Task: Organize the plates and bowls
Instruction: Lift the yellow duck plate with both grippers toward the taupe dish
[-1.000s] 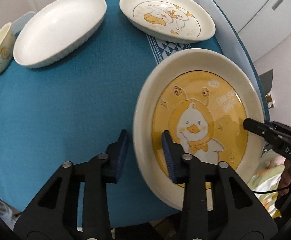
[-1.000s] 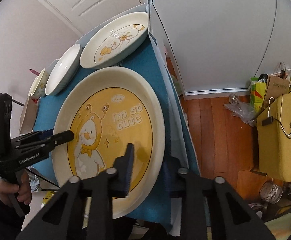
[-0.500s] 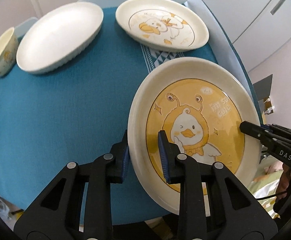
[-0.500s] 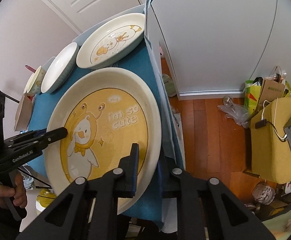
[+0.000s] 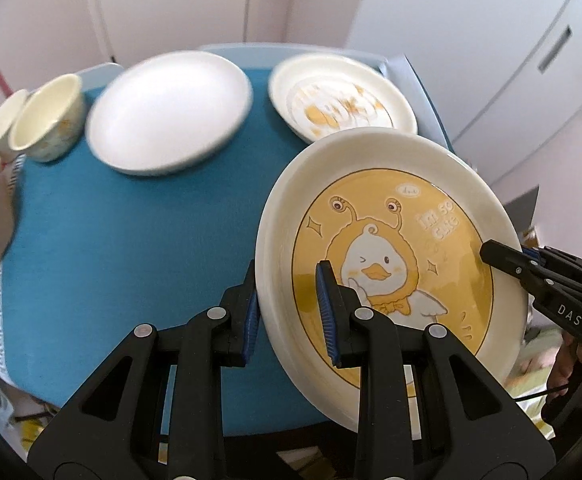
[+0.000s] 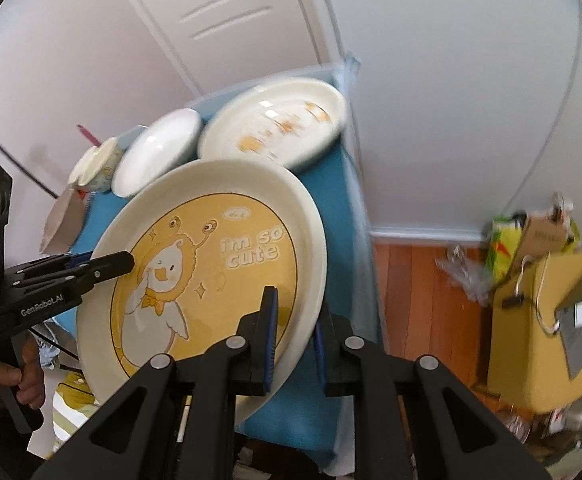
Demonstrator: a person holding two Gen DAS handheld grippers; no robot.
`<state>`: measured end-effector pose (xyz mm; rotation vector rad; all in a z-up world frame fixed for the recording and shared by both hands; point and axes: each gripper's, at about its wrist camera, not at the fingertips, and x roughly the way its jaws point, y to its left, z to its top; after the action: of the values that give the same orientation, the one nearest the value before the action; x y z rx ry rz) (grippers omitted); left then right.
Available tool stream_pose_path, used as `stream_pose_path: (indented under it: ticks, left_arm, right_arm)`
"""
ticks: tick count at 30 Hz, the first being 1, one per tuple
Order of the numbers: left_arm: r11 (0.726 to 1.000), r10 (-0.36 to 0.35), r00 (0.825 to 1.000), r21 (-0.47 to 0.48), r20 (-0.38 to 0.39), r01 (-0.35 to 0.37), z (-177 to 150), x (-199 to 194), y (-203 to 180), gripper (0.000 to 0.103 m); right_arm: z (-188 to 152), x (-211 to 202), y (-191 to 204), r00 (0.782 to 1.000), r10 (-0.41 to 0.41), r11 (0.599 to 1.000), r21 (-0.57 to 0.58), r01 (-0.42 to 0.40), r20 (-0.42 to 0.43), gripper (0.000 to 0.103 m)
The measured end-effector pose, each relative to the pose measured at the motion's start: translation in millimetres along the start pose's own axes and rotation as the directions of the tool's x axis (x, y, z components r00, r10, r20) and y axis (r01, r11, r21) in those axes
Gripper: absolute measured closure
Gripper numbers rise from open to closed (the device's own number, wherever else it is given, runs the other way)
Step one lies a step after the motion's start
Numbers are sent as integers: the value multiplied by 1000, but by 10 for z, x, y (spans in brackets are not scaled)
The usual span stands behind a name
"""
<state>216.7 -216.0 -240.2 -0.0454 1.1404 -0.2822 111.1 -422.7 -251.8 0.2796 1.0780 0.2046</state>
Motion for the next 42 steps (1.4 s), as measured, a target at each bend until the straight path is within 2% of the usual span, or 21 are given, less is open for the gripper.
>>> stream_pose_path:
  ticks: [8, 15, 20, 23, 27, 33, 42]
  left_arm:
    - [997, 50, 997, -57, 63, -46, -77, -437, 720, 80]
    - [985, 120, 992, -130, 40, -114, -293, -643, 1629, 80]
    - [978, 159, 987, -139, 7, -156, -410, -572, 2141, 79]
    - [977, 152, 988, -150, -21, -153, -459, -471, 2452, 80]
    - [981, 153, 988, -115, -31, -156, -483, -294, 2720, 80]
    - [987, 142, 989, -73, -45, -145, -529, -141, 2840, 80]
    - [989, 148, 989, -9, -20, -148, -549, -90, 2765, 80]
  right_arm:
    - [249, -36, 797, 998, 33, 990, -138, -25, 50, 88]
    - [278, 374, 1582, 997, 81, 975, -208, -80, -4, 88]
    - [179, 700, 2024, 993, 102, 969, -219, -112, -53, 88]
    - [125, 919, 2252, 992, 97, 968, -227, -112, -79, 88]
    - [50, 1185, 2419, 991, 96, 969, -218, -116, -97, 88]
    - [-53, 1419, 2506, 992, 86, 975, -198, -103, -94, 88]
    - [-117, 1453, 2474, 990, 81, 978, -185, -101, -112, 88]
